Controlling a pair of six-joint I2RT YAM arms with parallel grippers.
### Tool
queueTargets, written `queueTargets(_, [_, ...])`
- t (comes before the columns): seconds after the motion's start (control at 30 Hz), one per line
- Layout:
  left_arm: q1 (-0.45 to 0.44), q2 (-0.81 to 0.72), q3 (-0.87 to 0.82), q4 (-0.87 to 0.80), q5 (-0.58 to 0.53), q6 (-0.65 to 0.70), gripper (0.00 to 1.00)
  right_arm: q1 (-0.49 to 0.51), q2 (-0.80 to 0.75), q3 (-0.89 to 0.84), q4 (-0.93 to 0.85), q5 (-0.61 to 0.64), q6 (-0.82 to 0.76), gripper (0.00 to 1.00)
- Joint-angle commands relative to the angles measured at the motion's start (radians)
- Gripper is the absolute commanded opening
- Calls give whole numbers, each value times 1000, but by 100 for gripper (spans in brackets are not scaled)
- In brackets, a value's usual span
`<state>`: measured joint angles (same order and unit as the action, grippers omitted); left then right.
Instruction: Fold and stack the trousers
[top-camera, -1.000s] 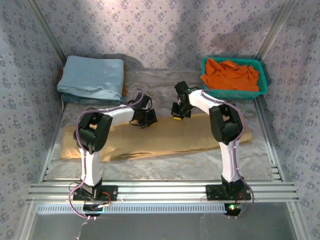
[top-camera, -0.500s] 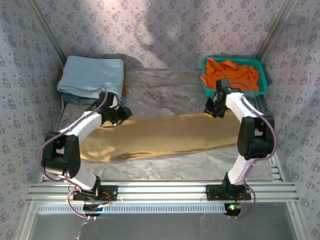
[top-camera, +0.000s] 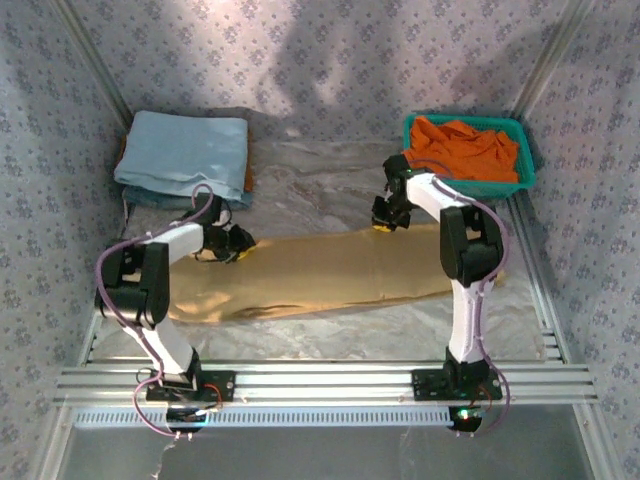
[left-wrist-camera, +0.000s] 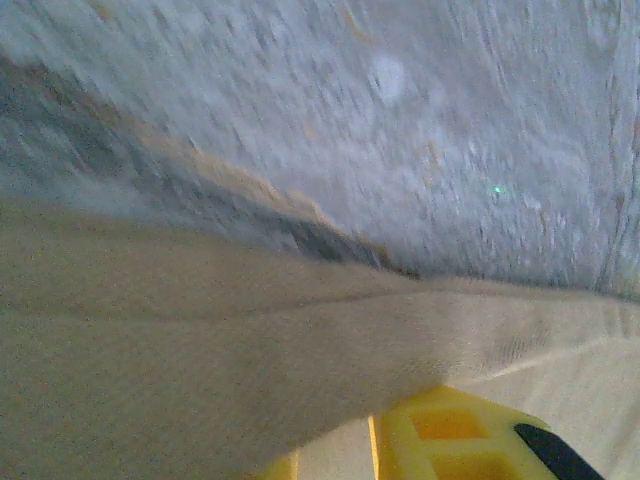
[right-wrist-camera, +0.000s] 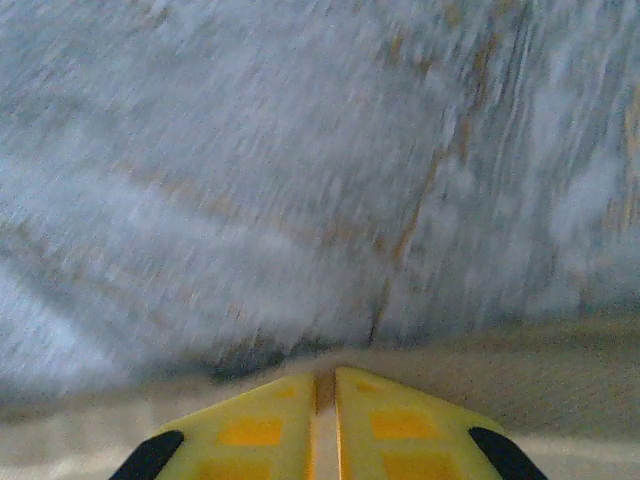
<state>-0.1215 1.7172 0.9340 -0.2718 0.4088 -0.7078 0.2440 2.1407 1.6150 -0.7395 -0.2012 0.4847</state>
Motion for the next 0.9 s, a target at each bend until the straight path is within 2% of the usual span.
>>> queueTargets(0.0, [43, 30, 6, 70, 69, 8, 23, -24, 80, 72, -61, 37, -9, 13])
queueTargets(0.27, [71, 115, -4, 121, 69, -3, 24, -25, 77, 71, -69, 5, -16, 13])
queueTargets(0.4, [79, 80, -17, 126, 111, -29, 26, -19, -53, 29, -83, -1, -29, 15])
queueTargets(0.47, [78, -1, -22, 76, 96, -29, 35, -17, -148, -19, -94, 25, -35, 17])
queueTargets(0.57, [76, -153, -29, -62, 14, 0, 56, 3, -276, -125, -99, 33, -26, 20])
queueTargets(0.63, [66, -244, -44, -142, -36, 7, 61, 49, -347, -212, -91, 33, -9, 22])
queueTargets(0.7, [37, -315, -78, -185, -53, 2, 63, 116, -400, -305, -70, 11, 18, 22])
queueTargets(0.87, [-142, -428, -222, -201, -115, -98, 63, 317, -471, -519, 5, -35, 135, 16])
